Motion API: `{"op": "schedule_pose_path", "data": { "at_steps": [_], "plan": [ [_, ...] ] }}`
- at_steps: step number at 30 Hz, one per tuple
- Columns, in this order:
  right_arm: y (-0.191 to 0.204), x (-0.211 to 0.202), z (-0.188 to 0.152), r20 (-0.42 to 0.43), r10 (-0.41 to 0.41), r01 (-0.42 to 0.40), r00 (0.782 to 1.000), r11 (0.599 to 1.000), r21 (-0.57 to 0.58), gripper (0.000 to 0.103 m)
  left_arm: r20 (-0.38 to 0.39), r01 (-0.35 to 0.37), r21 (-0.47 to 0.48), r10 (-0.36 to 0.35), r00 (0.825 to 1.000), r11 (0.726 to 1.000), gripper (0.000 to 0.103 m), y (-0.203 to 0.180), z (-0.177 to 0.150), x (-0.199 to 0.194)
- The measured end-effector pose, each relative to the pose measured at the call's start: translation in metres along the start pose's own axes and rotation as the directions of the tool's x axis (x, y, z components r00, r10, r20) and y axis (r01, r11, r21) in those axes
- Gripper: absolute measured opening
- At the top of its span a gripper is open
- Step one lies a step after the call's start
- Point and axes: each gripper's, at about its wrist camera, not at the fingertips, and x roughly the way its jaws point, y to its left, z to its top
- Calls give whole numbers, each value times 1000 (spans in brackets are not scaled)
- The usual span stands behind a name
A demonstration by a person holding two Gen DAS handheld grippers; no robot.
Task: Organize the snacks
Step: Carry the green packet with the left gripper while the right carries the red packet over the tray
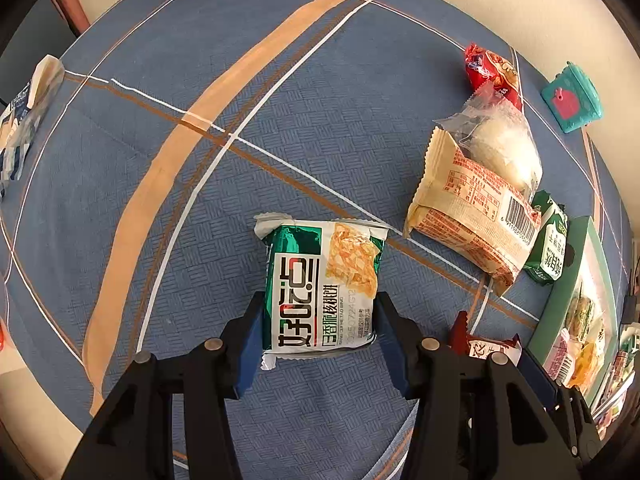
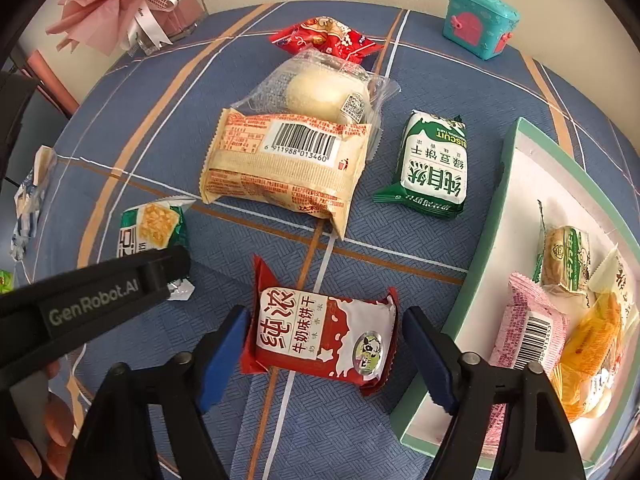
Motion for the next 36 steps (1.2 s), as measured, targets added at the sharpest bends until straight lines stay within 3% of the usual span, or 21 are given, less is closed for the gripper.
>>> {"op": "schedule_pose_path", "data": {
  "at_steps": [7, 19, 28, 36],
  "plan": [
    [-14, -15, 1, 10, 16, -16, 1000, 1000, 13, 64, 9, -10, 6, 10, 1000, 1000, 53, -4, 1, -8],
    [-25, -63, 2, 105, 64, -68, 992, 997, 38, 64, 140, 10, 5, -11, 990, 1000, 50, -3, 1, -67],
    [-39, -90, -6, 177, 90, -104, 980, 992, 68, 64, 251, 34, 2, -33, 968, 999, 50, -1, -2, -112],
    [-49, -94, -6, 184, 84, -103, 979, 990, 96, 64, 288, 44, 16, -47, 956, 999, 50, -14, -8, -127]
  ]
}}
